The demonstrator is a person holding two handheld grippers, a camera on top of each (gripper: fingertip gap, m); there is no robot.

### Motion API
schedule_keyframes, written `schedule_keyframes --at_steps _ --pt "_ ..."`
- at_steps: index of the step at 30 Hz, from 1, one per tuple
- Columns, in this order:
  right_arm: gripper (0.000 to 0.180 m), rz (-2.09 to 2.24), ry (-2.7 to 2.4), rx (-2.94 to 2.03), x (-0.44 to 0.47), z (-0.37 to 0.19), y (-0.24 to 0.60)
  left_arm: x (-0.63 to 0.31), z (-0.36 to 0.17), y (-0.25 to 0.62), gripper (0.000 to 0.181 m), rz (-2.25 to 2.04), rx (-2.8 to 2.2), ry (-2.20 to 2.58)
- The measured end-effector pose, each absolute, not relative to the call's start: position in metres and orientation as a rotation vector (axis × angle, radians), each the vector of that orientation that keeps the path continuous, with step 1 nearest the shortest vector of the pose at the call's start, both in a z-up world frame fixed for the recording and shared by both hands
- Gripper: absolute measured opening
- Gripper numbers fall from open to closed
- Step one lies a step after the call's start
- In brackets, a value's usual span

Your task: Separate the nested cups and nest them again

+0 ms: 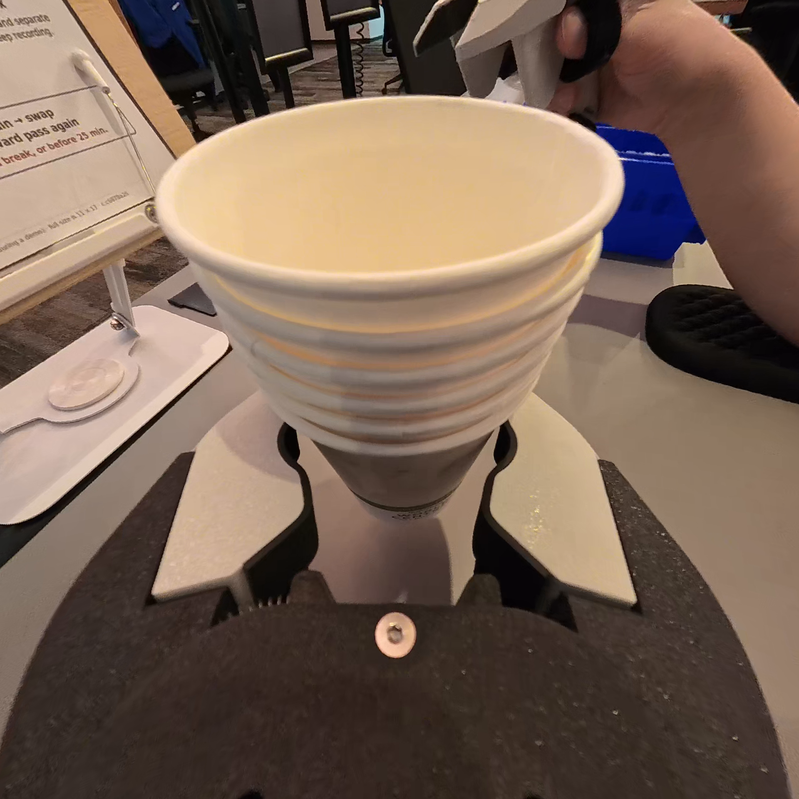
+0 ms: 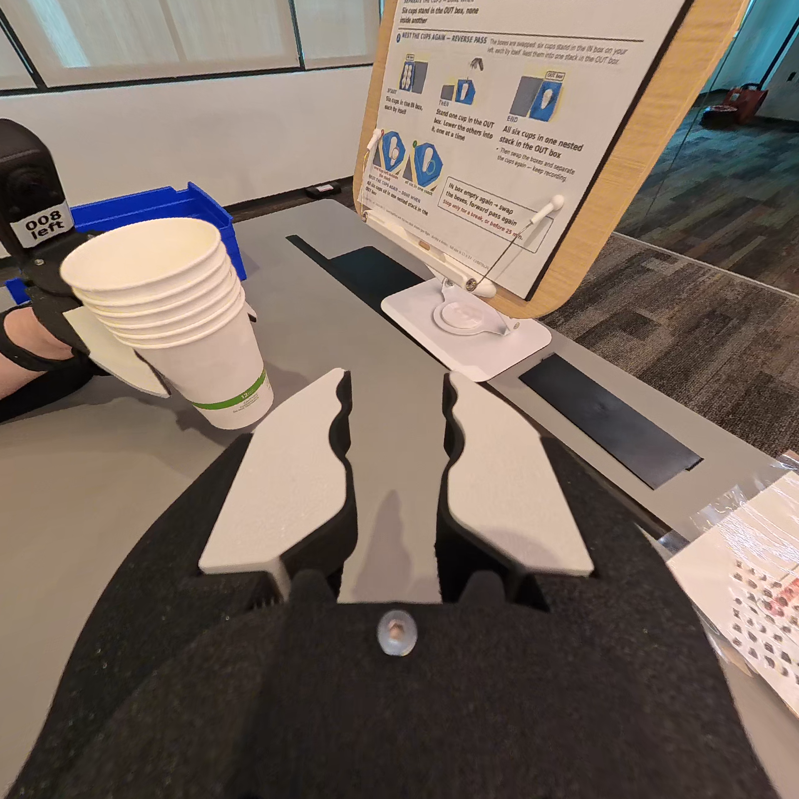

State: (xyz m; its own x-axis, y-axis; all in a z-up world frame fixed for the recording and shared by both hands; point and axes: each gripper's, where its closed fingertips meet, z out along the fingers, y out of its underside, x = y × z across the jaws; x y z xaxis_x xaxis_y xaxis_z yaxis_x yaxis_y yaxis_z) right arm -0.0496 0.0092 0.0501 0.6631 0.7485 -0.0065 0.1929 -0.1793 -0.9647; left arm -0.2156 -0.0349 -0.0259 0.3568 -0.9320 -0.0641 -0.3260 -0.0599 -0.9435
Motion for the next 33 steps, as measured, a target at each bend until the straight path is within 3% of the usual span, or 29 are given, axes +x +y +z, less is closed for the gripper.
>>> schedule_keyframes --at_steps 9,15,24,33 --pt "0.037 0.582 -0.923 -1.670 -0.068 0.054 -0.009 -0.215 -0.031 -0.033 0.089 -0.725 -1.619 1.160" --pt "0.021 0.633 -1.217 -1.535 -0.135 0.073 -0.061 -0.217 -0.041 -0.027 0.089 -0.738 -1.695 1.133" --pt "0.014 0.340 -1.749 -1.544 -0.217 0.038 -0.085 -0.209 -0.049 -0.034 0.089 -0.712 -1.686 1.186" --pt "0.014 0.314 -1.840 -1.592 -0.232 0.037 -0.087 -0.207 -0.041 -0.039 0.089 -0.731 -1.657 1.188"
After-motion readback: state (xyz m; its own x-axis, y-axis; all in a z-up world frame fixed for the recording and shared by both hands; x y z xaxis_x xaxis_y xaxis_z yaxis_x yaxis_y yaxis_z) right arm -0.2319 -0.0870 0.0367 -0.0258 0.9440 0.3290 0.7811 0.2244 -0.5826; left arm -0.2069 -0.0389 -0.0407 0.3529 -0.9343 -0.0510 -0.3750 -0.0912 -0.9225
